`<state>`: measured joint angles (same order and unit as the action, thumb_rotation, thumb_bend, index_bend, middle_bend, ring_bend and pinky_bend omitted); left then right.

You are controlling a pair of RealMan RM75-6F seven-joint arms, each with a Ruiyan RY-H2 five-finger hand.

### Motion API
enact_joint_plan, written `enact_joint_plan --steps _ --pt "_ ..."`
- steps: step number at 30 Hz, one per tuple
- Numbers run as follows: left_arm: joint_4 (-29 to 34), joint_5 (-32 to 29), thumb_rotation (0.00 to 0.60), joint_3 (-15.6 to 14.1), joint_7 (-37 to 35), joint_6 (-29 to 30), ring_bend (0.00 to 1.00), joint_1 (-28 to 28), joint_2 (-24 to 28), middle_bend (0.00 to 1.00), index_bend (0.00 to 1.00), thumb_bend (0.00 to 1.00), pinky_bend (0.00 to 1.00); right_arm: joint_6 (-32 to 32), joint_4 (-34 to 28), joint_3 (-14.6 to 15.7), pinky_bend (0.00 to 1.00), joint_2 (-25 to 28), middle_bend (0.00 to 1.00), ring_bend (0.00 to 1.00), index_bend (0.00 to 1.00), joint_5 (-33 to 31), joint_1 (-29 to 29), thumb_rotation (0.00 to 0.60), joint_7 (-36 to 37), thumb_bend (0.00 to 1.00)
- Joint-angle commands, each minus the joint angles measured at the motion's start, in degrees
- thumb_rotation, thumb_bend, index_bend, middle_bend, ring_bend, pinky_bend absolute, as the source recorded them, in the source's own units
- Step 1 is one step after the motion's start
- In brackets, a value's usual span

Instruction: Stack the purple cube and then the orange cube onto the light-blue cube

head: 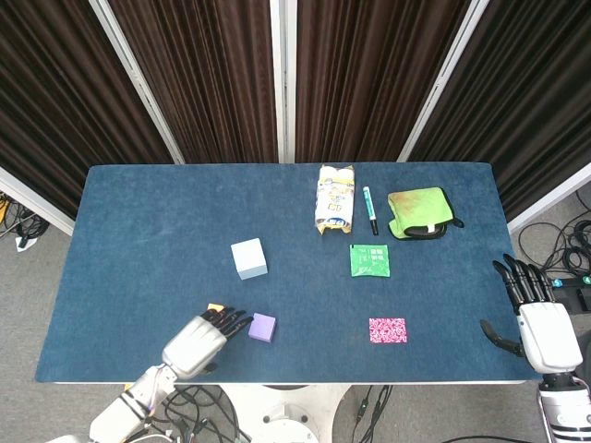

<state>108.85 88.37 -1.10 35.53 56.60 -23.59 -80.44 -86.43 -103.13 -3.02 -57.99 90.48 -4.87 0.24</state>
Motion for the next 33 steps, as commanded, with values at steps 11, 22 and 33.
enact_joint_plan --steps 11,22,33 --pt "-5.39 -7.74 0.6 3.19 0.62 -5.27 0.18 -5.87 -6.95 0.27 0.18 0.18 0.32 0.15 0.24 -0.18 0.0 -0.33 0.0 0.0 0.0 -0.61 0.03 0.6 -0.12 0.18" --pt "-8.12 -10.44 0.6 4.25 0.66 -6.28 0.21 -9.85 -10.91 0.31 0.22 0.19 0.34 0.44 0.59 -0.45 0.0 0.13 0.0 0.0 0.0 -1.16 -0.06 0.6 1.51 0.18" --pt "-10.91 -15.73 0.6 4.85 2.19 -7.37 0.22 -12.92 -12.23 0.35 0.23 0.22 0.35 0.79 0.24 -0.67 0.0 0.57 0.0 0.0 0.0 -1.61 -0.22 0.6 1.97 0.18"
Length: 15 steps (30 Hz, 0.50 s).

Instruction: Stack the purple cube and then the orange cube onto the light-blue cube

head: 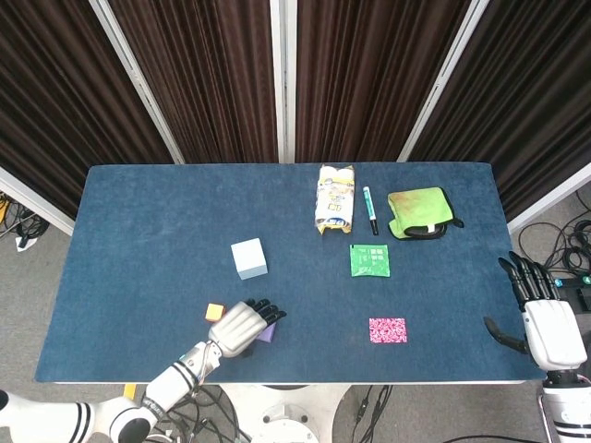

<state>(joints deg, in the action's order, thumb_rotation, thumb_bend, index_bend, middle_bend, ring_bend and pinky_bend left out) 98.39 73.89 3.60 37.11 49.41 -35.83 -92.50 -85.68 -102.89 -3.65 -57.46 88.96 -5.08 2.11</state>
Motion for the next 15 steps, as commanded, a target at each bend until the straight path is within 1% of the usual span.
enact_joint_plan --steps 1,5,15 --pt "-0.63 -1.74 0.6 0.1 0.92 -0.05 0.22 -0.91 -0.2 0.36 0.23 0.22 0.35 0.05 -0.01 -0.09 0.0 0.06 0.0 0.0 0.0 -0.19 -0.02 0.6 0.21 0.18" --pt "-1.1 -2.73 0.6 -0.21 1.52 0.86 0.22 -1.33 -0.54 0.38 0.24 0.24 0.35 0.13 0.02 -0.09 0.0 0.11 0.0 0.0 0.0 -0.22 -0.03 0.6 0.28 0.18" --pt "-1.55 -2.68 0.6 -1.63 1.4 2.99 0.24 -1.82 -1.2 0.43 0.25 0.26 0.36 0.34 0.05 -0.25 0.0 -0.01 0.0 0.0 0.0 -0.7 -0.11 0.6 0.3 0.18"
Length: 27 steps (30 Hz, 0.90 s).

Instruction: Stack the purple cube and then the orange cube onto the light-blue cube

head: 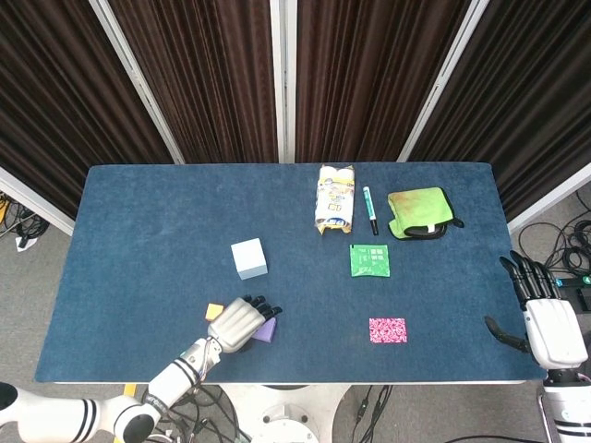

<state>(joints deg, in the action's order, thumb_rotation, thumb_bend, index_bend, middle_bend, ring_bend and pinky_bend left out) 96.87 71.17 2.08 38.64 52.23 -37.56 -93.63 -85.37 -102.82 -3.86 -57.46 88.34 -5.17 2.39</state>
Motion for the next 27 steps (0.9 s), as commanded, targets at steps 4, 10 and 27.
enact_joint_plan --steps 4,10,27 --pt "-0.07 0.53 0.6 -0.4 -0.24 1.02 0.25 -0.34 -0.36 0.43 0.26 0.27 0.36 0.1 -0.04 -0.08 0.0 -0.03 0.0 0.0 0.0 -0.23 -0.03 0.6 -0.12 0.18" --pt "-0.44 0.41 0.6 -0.39 -0.8 2.0 0.26 -0.58 -1.16 0.47 0.29 0.29 0.37 0.11 -0.05 -0.07 0.0 -0.06 0.0 0.0 0.0 -0.26 -0.01 0.6 -0.22 0.18" --pt "-1.22 1.47 0.6 -0.88 -1.71 4.92 0.33 -0.57 -2.16 0.58 0.36 0.32 0.39 0.09 -0.04 -0.24 0.0 0.14 0.0 0.0 0.0 -0.5 0.01 0.6 0.09 0.18"
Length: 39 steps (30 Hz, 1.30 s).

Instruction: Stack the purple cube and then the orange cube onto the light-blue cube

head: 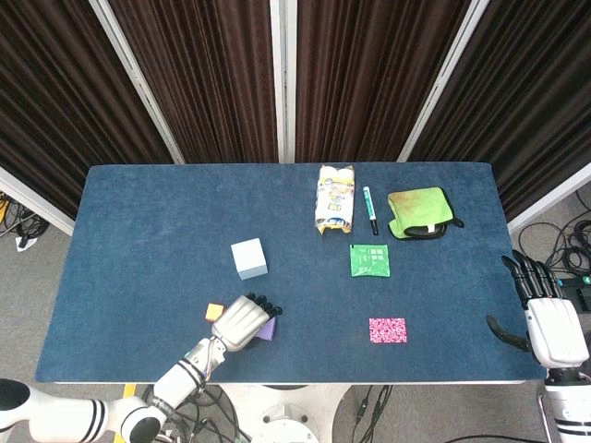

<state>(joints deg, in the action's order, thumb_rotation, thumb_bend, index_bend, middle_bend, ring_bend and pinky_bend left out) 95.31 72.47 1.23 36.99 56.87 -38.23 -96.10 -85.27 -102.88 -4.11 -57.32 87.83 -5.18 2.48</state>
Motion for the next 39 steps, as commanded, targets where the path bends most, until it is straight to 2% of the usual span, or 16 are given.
enact_joint_plan --steps 1,6,12,19,27,31,39 --pt "0.72 0.29 0.6 -0.02 0.05 0.6 0.33 0.15 0.73 0.58 0.36 0.32 0.39 -0.05 0.03 0.01 0.0 -0.01 0.0 0.0 0.0 0.02 0.04 0.6 0.0 0.18" --pt "3.34 0.44 0.6 0.57 1.16 2.19 0.33 0.3 4.03 0.58 0.36 0.32 0.39 0.02 0.01 0.02 0.0 0.0 0.0 0.0 0.0 0.02 0.0 0.6 -0.03 0.18" --pt "8.83 -0.74 0.6 2.06 4.05 4.14 0.33 0.28 10.98 0.58 0.36 0.32 0.39 0.11 0.02 0.09 0.0 -0.22 0.0 0.0 0.0 0.07 -0.02 0.6 -0.62 0.18" --pt "14.03 -4.89 0.6 6.62 6.37 5.44 0.33 -1.51 16.46 0.58 0.36 0.32 0.38 0.45 -0.09 0.1 0.0 -0.39 0.0 0.0 0.0 -0.04 -0.21 0.6 -1.6 0.18" --pt "13.09 -14.22 0.6 11.13 8.22 2.39 0.33 -6.67 15.78 0.58 0.36 0.32 0.38 -0.45 0.52 0.05 0.0 -1.08 0.0 0.0 0.0 1.02 -0.17 0.6 -2.1 0.18" --pt "11.78 -22.36 0.6 12.92 9.29 1.6 0.33 -9.72 13.44 0.58 0.36 0.32 0.37 -0.05 0.49 -0.05 0.0 -0.96 0.0 0.0 0.0 0.46 -0.29 0.6 -1.89 0.18" --pt "6.44 -32.88 0.6 14.54 12.79 1.98 0.33 -15.85 9.27 0.58 0.36 0.32 0.37 0.61 0.16 -0.2 0.0 -0.6 0.0 0.0 0.0 -0.41 -0.46 0.6 -1.9 0.18"
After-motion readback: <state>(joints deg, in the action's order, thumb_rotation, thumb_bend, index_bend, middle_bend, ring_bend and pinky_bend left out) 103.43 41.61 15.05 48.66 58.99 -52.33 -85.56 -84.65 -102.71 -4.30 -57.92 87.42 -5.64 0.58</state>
